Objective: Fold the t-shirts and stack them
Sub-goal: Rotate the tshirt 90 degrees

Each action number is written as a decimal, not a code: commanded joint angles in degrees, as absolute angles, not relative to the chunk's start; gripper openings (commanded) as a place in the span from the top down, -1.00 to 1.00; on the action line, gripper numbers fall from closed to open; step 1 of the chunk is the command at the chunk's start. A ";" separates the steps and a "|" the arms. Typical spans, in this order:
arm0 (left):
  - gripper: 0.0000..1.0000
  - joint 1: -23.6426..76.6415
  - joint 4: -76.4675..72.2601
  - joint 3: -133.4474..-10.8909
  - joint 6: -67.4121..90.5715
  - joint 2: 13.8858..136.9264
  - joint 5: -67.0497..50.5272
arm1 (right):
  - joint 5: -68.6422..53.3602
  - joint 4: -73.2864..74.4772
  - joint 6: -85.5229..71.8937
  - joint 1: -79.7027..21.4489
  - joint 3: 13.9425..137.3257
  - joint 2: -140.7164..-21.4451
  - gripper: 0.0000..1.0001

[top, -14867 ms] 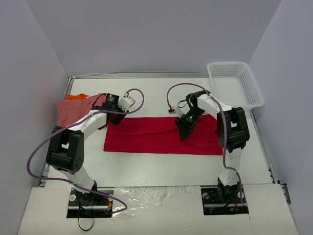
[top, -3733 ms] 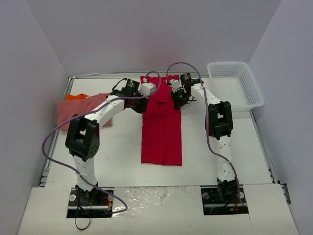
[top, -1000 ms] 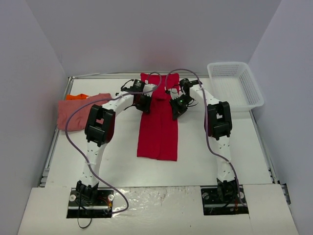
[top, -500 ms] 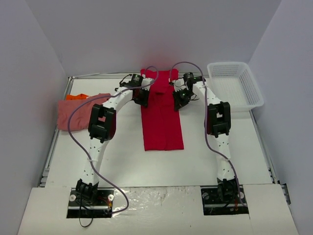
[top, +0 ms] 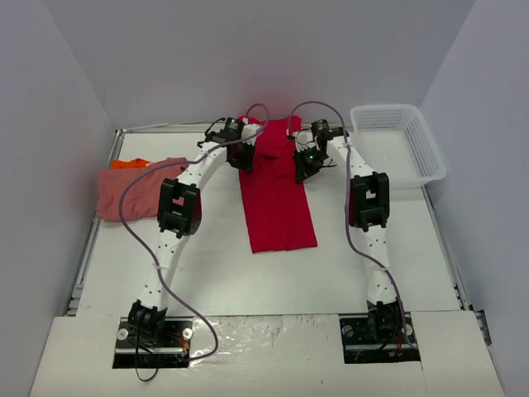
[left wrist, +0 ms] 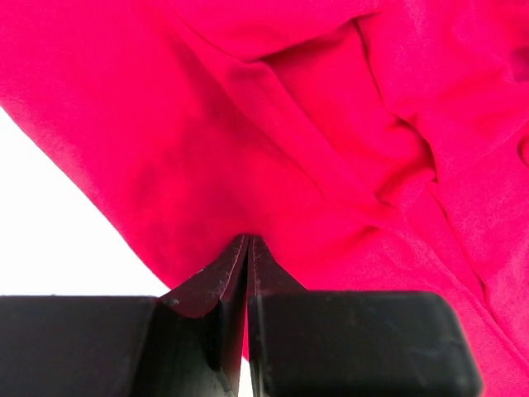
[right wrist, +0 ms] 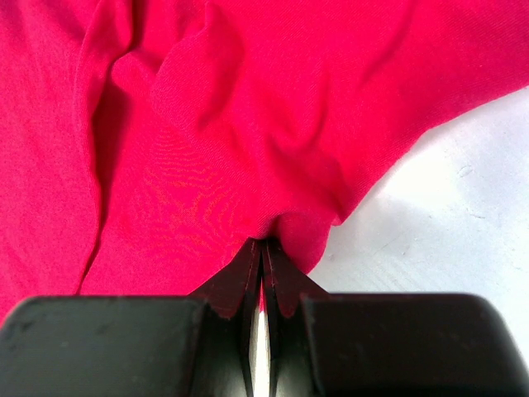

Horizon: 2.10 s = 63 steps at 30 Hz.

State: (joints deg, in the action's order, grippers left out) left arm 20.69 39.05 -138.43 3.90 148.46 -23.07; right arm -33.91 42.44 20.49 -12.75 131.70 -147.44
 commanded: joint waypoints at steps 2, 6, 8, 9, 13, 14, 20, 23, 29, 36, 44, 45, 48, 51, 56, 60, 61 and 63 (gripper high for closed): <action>0.95 19.60 41.83 -141.42 4.48 147.31 -23.03 | -27.42 42.98 23.38 -12.74 128.33 -151.62 1.00; 0.95 19.51 40.87 -138.18 4.31 144.68 -22.85 | -28.65 43.07 24.34 -13.97 122.28 -149.51 1.00; 0.95 19.51 39.65 -134.83 4.13 143.09 -22.41 | -29.09 42.89 24.87 -14.41 120.25 -148.19 1.00; 0.95 19.51 39.55 -133.87 3.70 141.78 -22.24 | -29.27 42.89 25.05 -14.59 119.28 -147.84 1.00; 0.95 19.51 38.33 -129.30 2.81 137.91 -21.27 | -29.62 42.89 25.40 -15.12 115.85 -146.17 1.00; 0.95 19.51 37.97 -127.20 2.46 136.86 -20.66 | -29.62 42.89 25.49 -15.20 115.58 -145.81 1.00; 0.95 19.34 36.74 -122.08 1.32 131.49 -19.16 | -30.15 43.07 25.14 -16.17 116.45 -145.64 1.00; 0.95 19.16 36.65 -120.85 1.23 130.17 -18.63 | -30.32 43.16 25.22 -17.22 116.02 -145.11 1.00; 0.95 19.16 36.56 -119.97 1.23 128.33 -18.72 | -30.76 43.33 25.40 -18.89 114.35 -144.06 1.00; 0.95 19.16 35.60 -113.21 -1.74 124.11 -18.72 | -29.88 43.33 25.49 -19.42 112.68 -142.21 1.00; 0.95 18.98 34.28 -105.57 -3.25 118.66 -19.07 | -26.81 43.33 24.96 -17.76 112.59 -136.50 1.00; 0.95 18.98 34.02 -105.03 -3.25 118.13 -19.86 | -26.02 43.33 24.79 -17.58 112.67 -135.89 1.00; 0.95 18.98 33.92 -103.19 -3.78 116.02 -22.40 | -25.05 43.33 24.52 -16.79 112.41 -133.16 1.00; 0.95 19.07 36.55 -102.48 -6.41 114.53 -27.13 | -24.18 43.07 24.52 -16.26 111.54 -129.82 1.00; 0.95 19.51 34.48 -94.85 -11.68 106.80 -28.48 | -20.23 37.73 24.00 -16.17 105.49 -120.86 0.56; 0.95 21.09 31.82 -87.11 -16.07 99.94 -24.09 | -18.81 35.25 23.56 -15.30 102.67 -114.45 -0.07; 0.95 21.62 31.90 -84.75 -18.52 97.32 -21.99 | -19.16 34.64 23.03 -15.03 101.87 -113.13 -0.61; 0.94 24.33 31.64 -81.84 -21.61 94.50 -19.53 | -18.64 31.83 22.59 -14.59 97.76 -108.40 -1.00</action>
